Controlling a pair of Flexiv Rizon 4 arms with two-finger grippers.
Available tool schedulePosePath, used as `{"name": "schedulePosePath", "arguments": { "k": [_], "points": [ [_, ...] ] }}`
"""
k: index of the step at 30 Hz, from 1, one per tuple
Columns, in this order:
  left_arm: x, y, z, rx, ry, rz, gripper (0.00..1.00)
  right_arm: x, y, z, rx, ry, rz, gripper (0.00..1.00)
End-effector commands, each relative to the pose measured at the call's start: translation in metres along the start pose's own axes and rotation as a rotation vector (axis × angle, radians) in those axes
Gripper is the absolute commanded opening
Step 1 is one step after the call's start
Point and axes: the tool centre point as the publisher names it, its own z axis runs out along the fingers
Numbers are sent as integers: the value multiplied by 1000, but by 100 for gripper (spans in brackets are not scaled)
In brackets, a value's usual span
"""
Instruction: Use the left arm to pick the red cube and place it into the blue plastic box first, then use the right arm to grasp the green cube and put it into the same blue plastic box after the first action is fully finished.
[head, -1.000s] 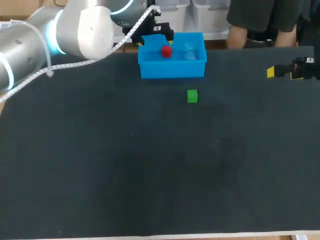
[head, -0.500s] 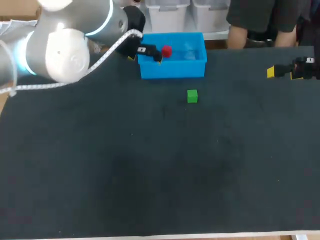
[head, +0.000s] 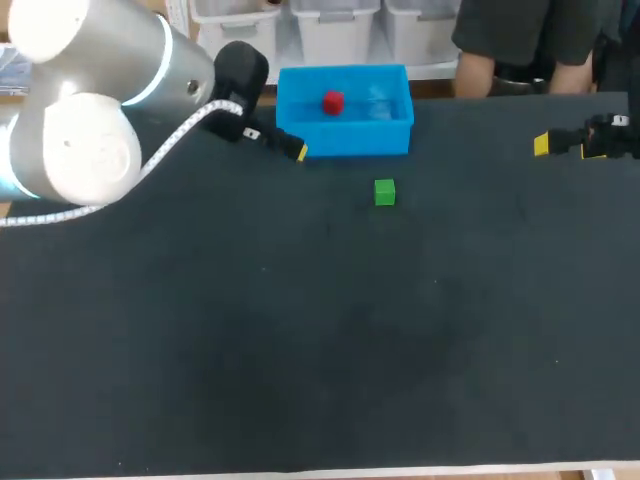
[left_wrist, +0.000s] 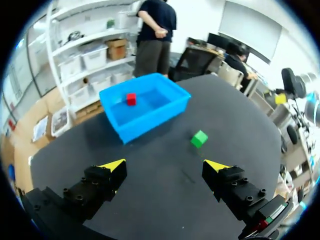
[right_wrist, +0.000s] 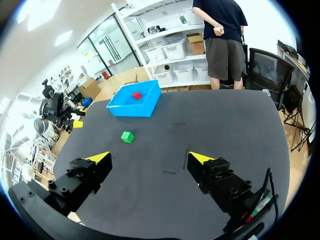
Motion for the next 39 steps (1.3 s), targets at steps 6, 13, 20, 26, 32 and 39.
{"name": "schedulePosePath", "arguments": {
  "k": [6, 13, 20, 26, 32, 39],
  "points": [
    [23, 4, -14, 163, 18, 108, 100, 0, 0, 1, 2, 0, 0, 100],
    [33, 5, -23, 218, 33, 152, 100, 0, 0, 1, 2, 0, 0, 100],
    [46, 7, -29, 256, 49, 188, 100, 0, 0, 1, 2, 0, 0, 100],
    [50, 8, -30, 256, 49, 190, 100, 0, 0, 1, 2, 0, 0, 100],
    [49, 10, -34, 231, 37, 164, 100, 0, 0, 1, 2, 0, 0, 100],
    [48, 13, -35, 217, 35, 148, 100, 0, 0, 1, 2, 0, 0, 100]
  ]
}}
